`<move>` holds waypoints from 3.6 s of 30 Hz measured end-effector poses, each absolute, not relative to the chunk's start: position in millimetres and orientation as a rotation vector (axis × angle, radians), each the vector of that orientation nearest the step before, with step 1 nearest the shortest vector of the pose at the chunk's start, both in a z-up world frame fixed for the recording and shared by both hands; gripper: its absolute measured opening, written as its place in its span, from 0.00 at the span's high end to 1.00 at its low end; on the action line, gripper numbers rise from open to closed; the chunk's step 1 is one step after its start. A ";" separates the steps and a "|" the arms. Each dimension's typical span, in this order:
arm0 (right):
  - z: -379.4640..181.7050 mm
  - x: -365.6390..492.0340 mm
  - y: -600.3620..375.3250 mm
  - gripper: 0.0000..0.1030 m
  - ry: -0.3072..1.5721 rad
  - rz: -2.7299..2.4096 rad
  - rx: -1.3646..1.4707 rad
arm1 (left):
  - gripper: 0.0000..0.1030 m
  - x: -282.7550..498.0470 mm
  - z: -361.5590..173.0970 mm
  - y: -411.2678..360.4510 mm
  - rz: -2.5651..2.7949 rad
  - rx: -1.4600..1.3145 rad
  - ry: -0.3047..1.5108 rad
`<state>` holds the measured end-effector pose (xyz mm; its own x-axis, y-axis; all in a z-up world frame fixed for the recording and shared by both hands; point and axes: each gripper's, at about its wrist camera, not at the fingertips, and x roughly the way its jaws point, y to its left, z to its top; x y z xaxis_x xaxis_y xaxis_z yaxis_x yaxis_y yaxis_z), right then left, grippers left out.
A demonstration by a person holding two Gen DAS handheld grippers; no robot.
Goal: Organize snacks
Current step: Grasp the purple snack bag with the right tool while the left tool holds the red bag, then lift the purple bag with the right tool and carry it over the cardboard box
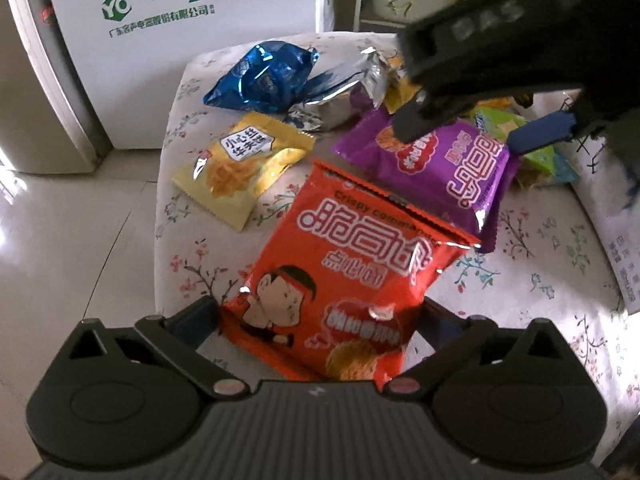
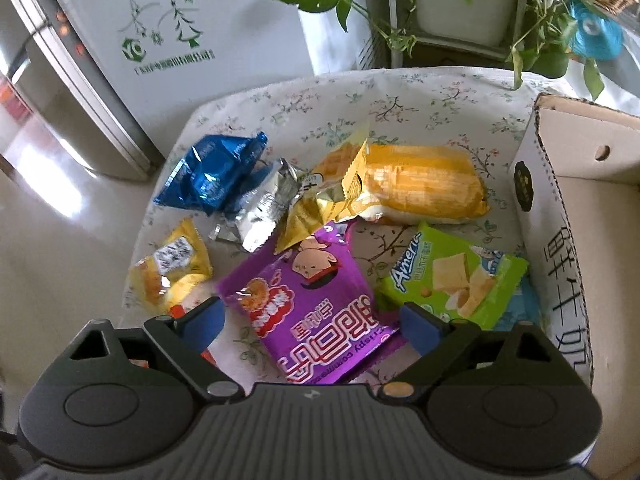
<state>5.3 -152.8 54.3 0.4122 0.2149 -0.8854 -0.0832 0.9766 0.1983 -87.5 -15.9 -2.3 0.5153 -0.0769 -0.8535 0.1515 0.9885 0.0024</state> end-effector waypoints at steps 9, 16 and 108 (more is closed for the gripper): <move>42.2 10.8 -142.5 0.03 1.136 0.203 0.054 | 0.00 -90.6 -4.6 -14.3 -0.168 0.087 0.975; 39.3 5.4 -135.3 0.01 1.141 0.234 -0.014 | 0.01 -90.6 -1.6 -12.1 -0.228 0.130 0.973; 77.4 -45.3 -189.2 0.32 1.090 0.208 0.279 | 0.17 -128.8 44.9 2.8 -0.023 -0.153 0.905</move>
